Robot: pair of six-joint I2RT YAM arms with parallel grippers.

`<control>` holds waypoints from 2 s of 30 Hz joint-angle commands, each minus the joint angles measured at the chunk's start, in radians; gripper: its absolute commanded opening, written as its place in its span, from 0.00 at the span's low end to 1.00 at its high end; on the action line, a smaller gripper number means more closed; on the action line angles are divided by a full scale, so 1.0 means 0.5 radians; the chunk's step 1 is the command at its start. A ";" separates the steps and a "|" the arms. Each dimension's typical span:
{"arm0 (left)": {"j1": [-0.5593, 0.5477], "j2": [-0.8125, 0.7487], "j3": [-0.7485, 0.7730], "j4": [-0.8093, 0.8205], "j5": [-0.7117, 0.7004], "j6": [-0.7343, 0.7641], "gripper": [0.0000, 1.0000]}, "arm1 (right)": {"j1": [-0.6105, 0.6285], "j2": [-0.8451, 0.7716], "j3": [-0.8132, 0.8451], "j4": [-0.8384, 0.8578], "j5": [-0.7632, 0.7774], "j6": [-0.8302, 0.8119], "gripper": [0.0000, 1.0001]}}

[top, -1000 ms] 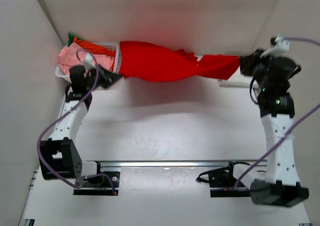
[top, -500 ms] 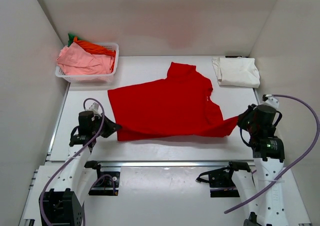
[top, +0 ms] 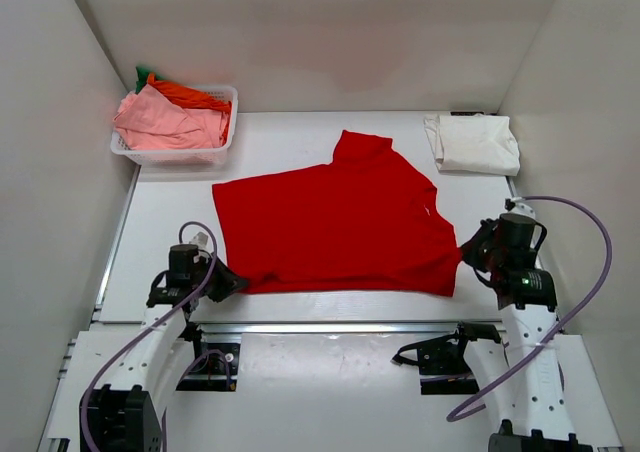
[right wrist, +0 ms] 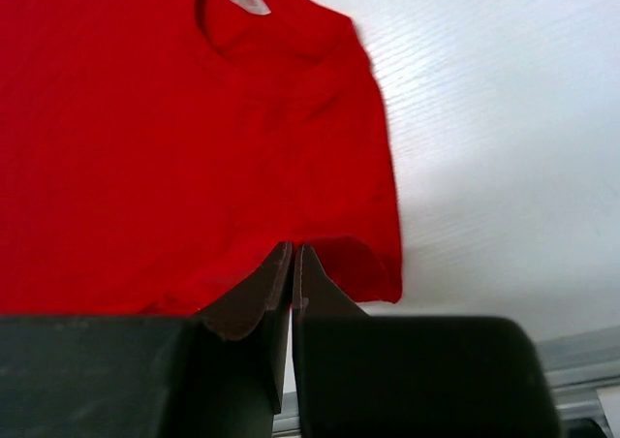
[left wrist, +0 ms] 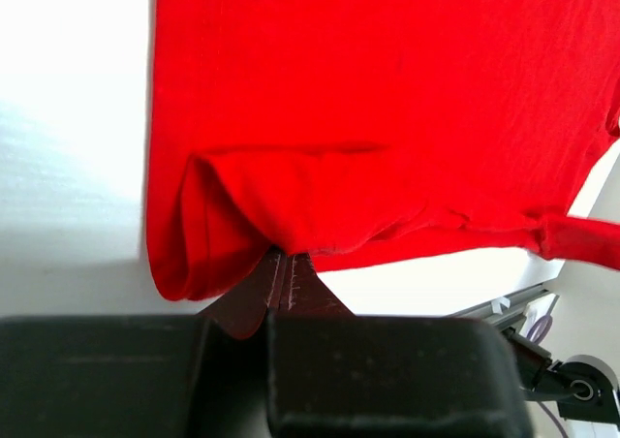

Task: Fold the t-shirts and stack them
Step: Flatten out the tshirt

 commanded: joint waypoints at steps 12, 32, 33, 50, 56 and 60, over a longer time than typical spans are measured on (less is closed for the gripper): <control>-0.095 0.029 0.479 -0.311 -0.053 0.076 0.00 | 0.094 0.672 0.145 0.538 -0.277 -0.263 0.00; -0.264 -0.824 0.311 -0.962 -0.264 -0.393 0.00 | 0.177 0.951 0.418 0.636 -0.372 -0.370 0.00; -0.285 -0.830 0.305 -0.992 -0.280 -0.399 0.00 | 0.177 0.966 0.436 0.627 -0.382 -0.367 0.00; -0.497 -1.251 0.341 -1.425 -0.626 -0.997 0.00 | 0.201 1.117 0.568 0.728 -0.489 -0.404 0.00; -0.467 -1.248 0.314 -1.355 -0.715 -1.129 0.00 | 0.192 1.175 0.624 0.771 -0.511 -0.422 0.00; -0.463 -1.241 0.286 -1.324 -0.777 -1.209 0.00 | 0.192 1.242 0.667 0.777 -0.523 -0.419 0.00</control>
